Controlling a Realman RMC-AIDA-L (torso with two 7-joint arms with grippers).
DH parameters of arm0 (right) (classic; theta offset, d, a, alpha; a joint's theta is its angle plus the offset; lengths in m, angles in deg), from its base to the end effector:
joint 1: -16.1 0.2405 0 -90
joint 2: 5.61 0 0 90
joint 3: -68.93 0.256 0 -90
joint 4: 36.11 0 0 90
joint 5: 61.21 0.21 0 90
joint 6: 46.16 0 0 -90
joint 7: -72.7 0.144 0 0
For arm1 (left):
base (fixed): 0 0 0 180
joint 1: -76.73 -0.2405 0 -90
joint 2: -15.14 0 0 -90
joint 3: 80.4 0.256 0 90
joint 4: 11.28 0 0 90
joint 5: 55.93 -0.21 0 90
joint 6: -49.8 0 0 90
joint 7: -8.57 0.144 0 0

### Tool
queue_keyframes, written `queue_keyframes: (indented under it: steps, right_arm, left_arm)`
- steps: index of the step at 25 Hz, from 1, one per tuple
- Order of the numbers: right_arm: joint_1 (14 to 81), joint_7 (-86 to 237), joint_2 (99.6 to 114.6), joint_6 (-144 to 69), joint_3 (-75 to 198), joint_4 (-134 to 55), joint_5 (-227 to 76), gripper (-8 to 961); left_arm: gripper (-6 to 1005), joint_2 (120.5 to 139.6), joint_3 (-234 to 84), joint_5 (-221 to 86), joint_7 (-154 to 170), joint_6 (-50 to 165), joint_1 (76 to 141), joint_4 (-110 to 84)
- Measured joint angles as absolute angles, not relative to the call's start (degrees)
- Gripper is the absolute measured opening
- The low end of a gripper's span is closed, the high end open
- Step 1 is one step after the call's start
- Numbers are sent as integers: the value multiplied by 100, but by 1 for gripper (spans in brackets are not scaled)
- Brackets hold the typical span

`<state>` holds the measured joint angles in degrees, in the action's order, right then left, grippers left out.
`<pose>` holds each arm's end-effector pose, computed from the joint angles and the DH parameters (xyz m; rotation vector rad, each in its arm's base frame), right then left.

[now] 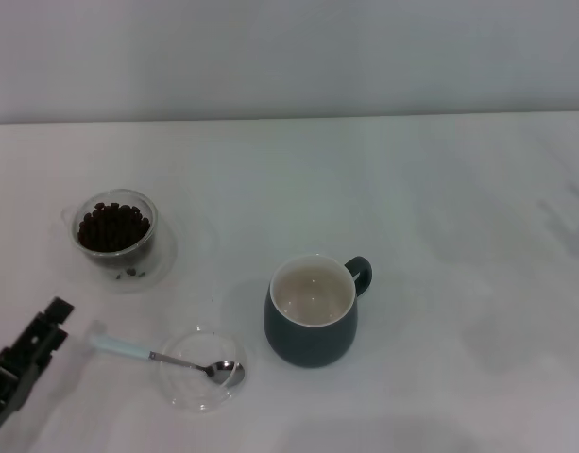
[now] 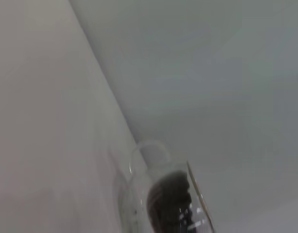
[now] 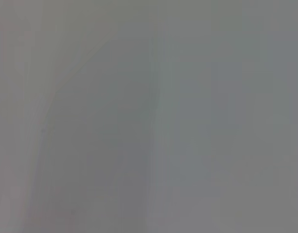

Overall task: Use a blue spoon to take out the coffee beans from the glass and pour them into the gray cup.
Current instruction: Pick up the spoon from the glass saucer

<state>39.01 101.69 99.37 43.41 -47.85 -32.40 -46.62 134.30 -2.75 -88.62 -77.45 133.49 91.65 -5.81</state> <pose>0.3676 0.2946 0.0943 -1.8378 0.3306 0.7974 -0.3607 0.2127 -0.0469 -1.4651 -1.7782 -1.3806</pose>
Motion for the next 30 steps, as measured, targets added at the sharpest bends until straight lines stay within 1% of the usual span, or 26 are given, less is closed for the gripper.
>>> queue_keyframes:
  steps: [4, 14, 20, 23, 30]
  right_arm:
    - [3973, 10103, 9937, 4284, -4787, -3240, -4660, 577]
    - [3999, 10005, 10020, 4225, -4778, -3282, -4592, 576]
    - [3935, 9948, 10080, 4232, -4778, -3266, -4584, 577]
    - [3879, 9938, 10090, 4258, -4778, -3249, -4543, 577]
    - [3774, 9864, 10126, 4296, -4770, -3268, -4429, 577]
  left_arm:
    - [723, 13431, -35, -8866, -7794, 13342, 9163, -581]
    - [725, 13432, 311, -8940, -7844, 13055, 9298, -586]
    - [724, 13427, 334, -9076, -7845, 13037, 9347, -731]
    - [724, 13414, 341, -9305, -7864, 12939, 9474, -801]
    - [723, 13423, 344, -9329, -7818, 12852, 9441, -803]
